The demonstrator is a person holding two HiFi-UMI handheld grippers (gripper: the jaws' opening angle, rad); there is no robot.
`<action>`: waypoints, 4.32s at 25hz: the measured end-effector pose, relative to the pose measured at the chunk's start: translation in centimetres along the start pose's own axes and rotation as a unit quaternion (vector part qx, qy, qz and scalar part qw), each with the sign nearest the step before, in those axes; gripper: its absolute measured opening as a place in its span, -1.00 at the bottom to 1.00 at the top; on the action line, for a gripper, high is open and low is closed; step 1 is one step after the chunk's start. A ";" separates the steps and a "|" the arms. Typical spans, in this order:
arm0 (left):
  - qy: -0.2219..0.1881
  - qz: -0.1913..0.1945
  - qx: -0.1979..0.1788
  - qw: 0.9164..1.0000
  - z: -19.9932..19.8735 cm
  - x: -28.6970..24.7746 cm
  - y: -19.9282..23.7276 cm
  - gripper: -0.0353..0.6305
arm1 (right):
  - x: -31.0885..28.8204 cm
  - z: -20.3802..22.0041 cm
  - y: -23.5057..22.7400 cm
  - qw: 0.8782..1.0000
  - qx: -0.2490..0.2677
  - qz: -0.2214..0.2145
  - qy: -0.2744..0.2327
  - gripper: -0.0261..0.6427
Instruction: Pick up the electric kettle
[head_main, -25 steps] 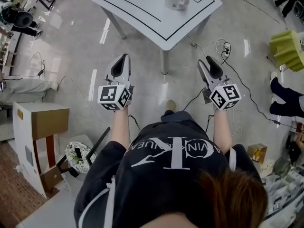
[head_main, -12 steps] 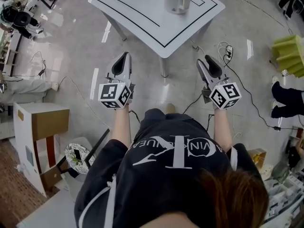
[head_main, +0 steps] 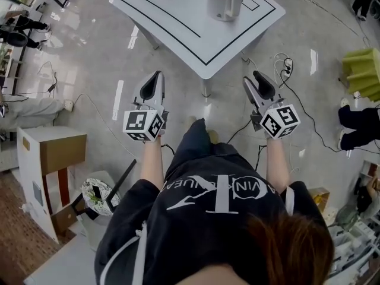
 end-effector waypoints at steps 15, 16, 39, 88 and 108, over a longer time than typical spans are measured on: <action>0.000 0.039 -0.002 0.999 -1.5 -10.4 4.2 -0.88 | -9.1 -2.7 -4.2 1.000 0.000 0.002 0.000 -0.40; 0.000 0.041 -0.002 0.999 -1.7 -11.1 4.6 -0.88 | -9.8 -2.9 -4.5 1.000 0.000 0.003 -0.002 -0.40; 0.002 0.113 -0.002 0.994 -3.9 -24.1 10.7 -0.88 | -20.2 -8.8 -9.7 0.999 0.028 0.021 -0.024 -0.32; 0.035 -0.020 0.078 0.996 0.6 -26.8 8.0 -0.88 | -26.6 -12.0 -7.8 0.966 0.068 -0.247 -0.028 -0.54; 0.020 -0.025 0.064 0.997 -1.3 -25.6 10.1 -0.88 | -28.3 -14.9 -8.0 0.968 0.031 -0.236 -0.083 -0.54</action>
Point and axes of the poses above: the fingertips, and each gripper's own axes: x backward along the fingers, y to its left, z out of its underside, the point moved 3 cm from there along x, backward along the fingers, and after that the axes turned 4 degrees about z, right-handed, at the moved point
